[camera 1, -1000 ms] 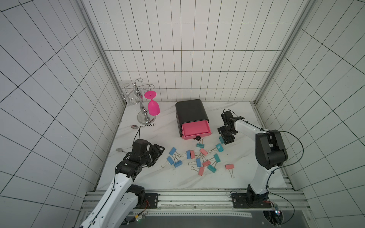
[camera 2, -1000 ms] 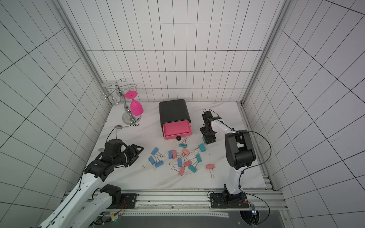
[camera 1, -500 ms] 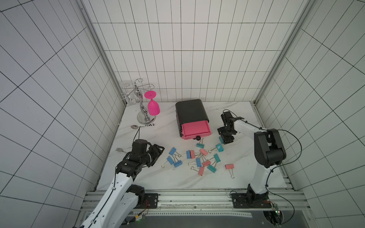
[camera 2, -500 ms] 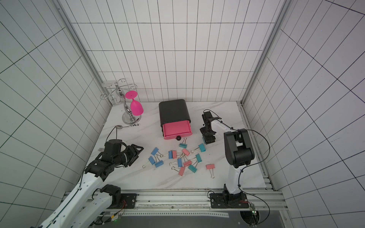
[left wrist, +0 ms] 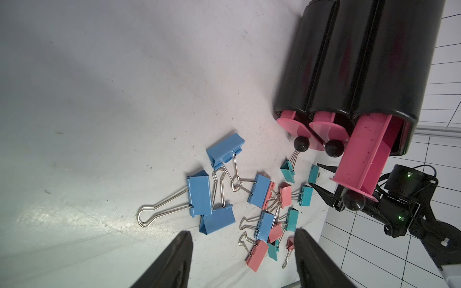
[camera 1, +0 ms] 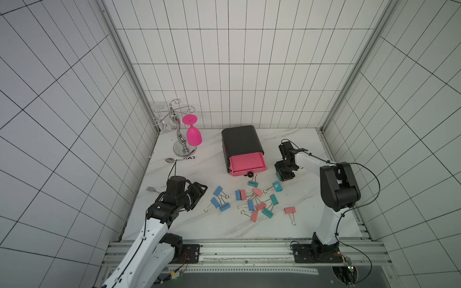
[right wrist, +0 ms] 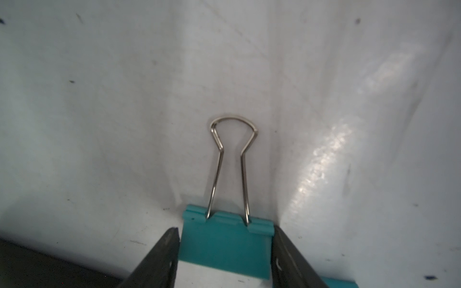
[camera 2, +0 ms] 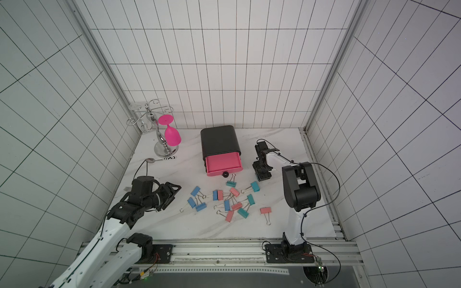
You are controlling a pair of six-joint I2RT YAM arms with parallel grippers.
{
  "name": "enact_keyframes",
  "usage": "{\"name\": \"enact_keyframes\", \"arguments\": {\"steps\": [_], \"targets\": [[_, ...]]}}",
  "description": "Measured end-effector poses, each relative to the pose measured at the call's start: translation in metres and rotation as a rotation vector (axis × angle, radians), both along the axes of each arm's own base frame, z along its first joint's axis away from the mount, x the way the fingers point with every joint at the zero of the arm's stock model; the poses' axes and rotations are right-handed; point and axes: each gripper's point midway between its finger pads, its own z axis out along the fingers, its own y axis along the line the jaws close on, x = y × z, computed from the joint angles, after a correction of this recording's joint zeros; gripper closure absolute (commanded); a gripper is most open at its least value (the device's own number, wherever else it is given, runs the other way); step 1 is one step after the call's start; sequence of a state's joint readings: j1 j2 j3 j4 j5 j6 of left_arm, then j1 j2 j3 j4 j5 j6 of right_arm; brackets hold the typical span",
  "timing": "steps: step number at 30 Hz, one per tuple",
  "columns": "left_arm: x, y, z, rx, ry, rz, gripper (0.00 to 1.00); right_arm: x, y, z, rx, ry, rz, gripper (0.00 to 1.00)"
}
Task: Put the binder clips in the drawer according to color
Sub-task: Pick up the binder clip at the center of the board, then place the binder clip in the drawer.
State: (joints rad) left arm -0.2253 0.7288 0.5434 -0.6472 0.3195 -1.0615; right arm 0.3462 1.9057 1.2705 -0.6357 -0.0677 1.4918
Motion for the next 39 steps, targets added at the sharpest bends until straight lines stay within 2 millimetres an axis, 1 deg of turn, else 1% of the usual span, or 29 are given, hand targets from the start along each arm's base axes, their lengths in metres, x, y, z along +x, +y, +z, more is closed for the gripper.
{"name": "enact_keyframes", "arguments": {"steps": [8,10,12,14,15,18,20,23,30,34,36,39], "targets": [[-0.001,0.0,-0.001,0.0,0.003,0.0,0.32,-0.001,0.0,0.001,0.008,-0.015,0.007,0.53],[-0.001,0.0,-0.001,0.0,0.003,0.001,0.32,-0.002,0.0,0.001,0.006,-0.016,0.019,0.54],[-0.001,0.0,-0.001,0.0,0.002,0.0,0.32,-0.004,-0.001,0.004,0.003,-0.022,0.033,0.54],[-0.001,0.0,-0.001,0.0,0.002,0.0,0.32,-0.005,-0.002,0.012,-0.001,-0.039,0.052,0.55],[-0.001,0.0,-0.001,0.0,0.002,0.001,0.32,-0.005,-0.002,0.017,-0.002,-0.051,0.062,0.55],[0.0,0.0,0.001,0.0,0.0,0.0,0.32,-0.002,-0.004,0.04,-0.005,-0.113,0.099,0.57],[0.003,-0.001,0.006,-0.003,-0.006,-0.002,0.33,-0.002,-0.006,0.06,-0.014,-0.165,0.132,0.58],[0.009,-0.004,0.017,-0.006,-0.022,-0.011,0.33,-0.002,-0.008,0.085,-0.026,-0.234,0.189,0.6],[0.024,-0.013,0.045,-0.024,-0.057,-0.048,0.34,-0.005,-0.007,0.13,-0.055,-0.343,0.354,0.62],[0.029,-0.016,0.054,-0.031,-0.07,-0.064,0.34,-0.006,0.005,0.156,-0.062,-0.397,0.469,0.63],[0.03,-0.017,0.057,-0.034,-0.074,-0.067,0.34,-0.008,0.016,0.17,-0.063,-0.424,0.535,0.63],[0.03,-0.02,0.065,-0.038,-0.086,-0.078,0.34,-0.014,0.039,0.188,-0.063,-0.467,0.647,0.63]]}}
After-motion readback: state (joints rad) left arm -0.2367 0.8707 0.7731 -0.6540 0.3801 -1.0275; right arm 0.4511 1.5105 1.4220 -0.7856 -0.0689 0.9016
